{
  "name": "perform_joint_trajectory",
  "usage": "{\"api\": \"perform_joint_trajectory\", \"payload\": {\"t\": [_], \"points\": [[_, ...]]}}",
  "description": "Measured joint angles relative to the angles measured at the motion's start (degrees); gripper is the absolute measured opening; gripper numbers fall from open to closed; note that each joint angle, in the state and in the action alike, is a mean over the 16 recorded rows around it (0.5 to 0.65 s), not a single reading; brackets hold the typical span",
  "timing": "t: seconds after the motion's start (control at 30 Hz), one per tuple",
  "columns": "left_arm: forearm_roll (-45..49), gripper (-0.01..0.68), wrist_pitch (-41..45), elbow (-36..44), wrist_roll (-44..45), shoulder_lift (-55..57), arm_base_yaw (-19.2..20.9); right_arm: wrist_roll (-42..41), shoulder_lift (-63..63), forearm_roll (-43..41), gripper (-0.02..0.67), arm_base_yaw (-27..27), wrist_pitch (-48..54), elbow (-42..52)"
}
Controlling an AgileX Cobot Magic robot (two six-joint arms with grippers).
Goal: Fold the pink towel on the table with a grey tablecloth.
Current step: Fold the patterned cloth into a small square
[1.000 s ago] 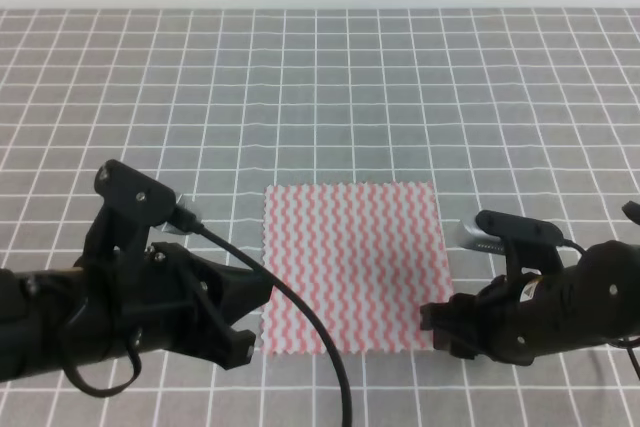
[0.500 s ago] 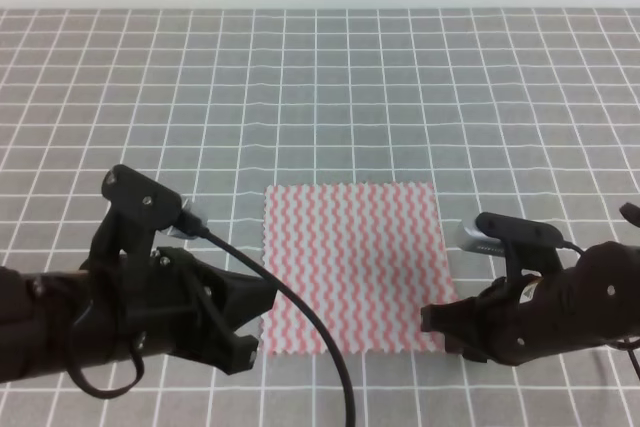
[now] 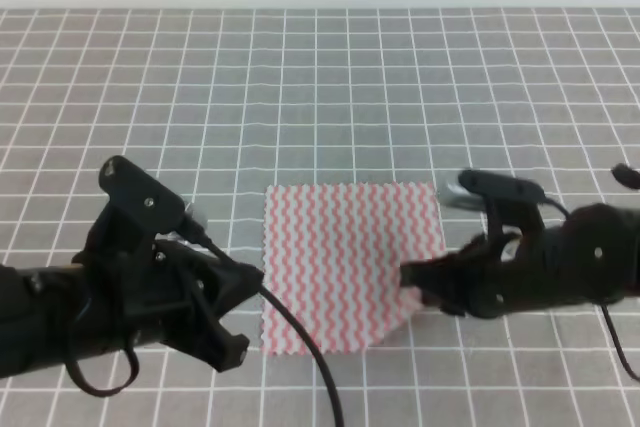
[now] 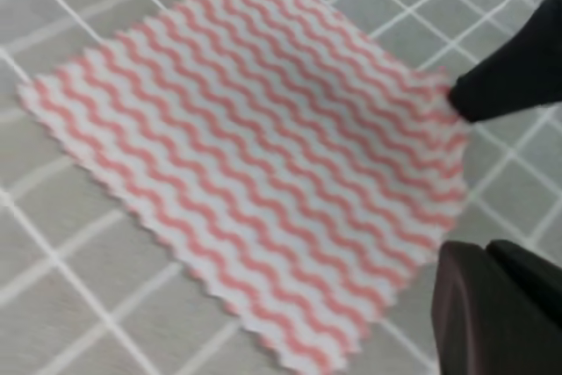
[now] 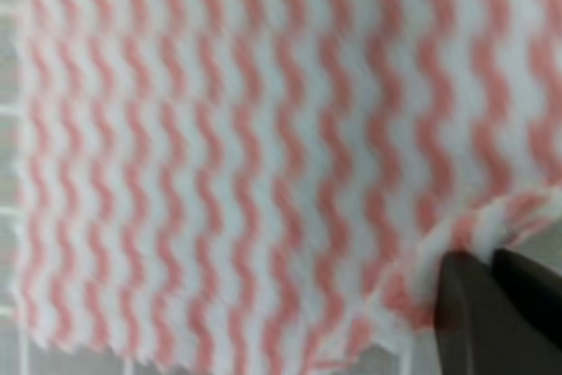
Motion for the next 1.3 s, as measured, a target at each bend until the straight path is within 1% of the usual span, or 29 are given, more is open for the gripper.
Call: {"api": "perform_joint_trajectory", "payload": {"t": [0.2, 0.47, 0.67, 0.87, 0.97, 1.17, 1.3], "points": [[-3.29, -0.001, -1.49, 0.00, 7.38, 1.56, 0.00, -0.56, 0.12, -0.81, -0.013, -0.01, -1.10, -2.50], [-11.78, -0.001, -0.21, 0.00, 21.62, 4.69, -0.42, -1.29, 1.17, -1.22, -0.013, -0.05, -3.66, -3.92], [-18.10, -0.001, -0.46, 0.00, 32.49, 6.38, -2.16, -1.46, 2.79, -1.42, -0.014, -0.08, -4.80, -5.22], [-21.75, 0.010, -3.17, -0.02, 39.29, 7.26, -4.29, -1.58, 4.33, -1.80, -0.014, -0.09, -4.97, -7.05], [-22.48, 0.042, -4.67, -0.02, 41.20, 7.89, -5.14, -1.54, 4.79, -1.95, -0.014, -0.08, -4.81, -7.82], [-22.86, 0.170, -6.09, -0.01, 44.36, 9.83, -5.76, -1.49, 5.07, -2.34, -0.014, -0.08, -4.62, -8.60], [-23.20, 0.260, -5.37, -0.01, 48.43, 11.73, -5.76, -1.48, 5.09, -2.44, -0.014, -0.08, -4.61, -8.73]]}}
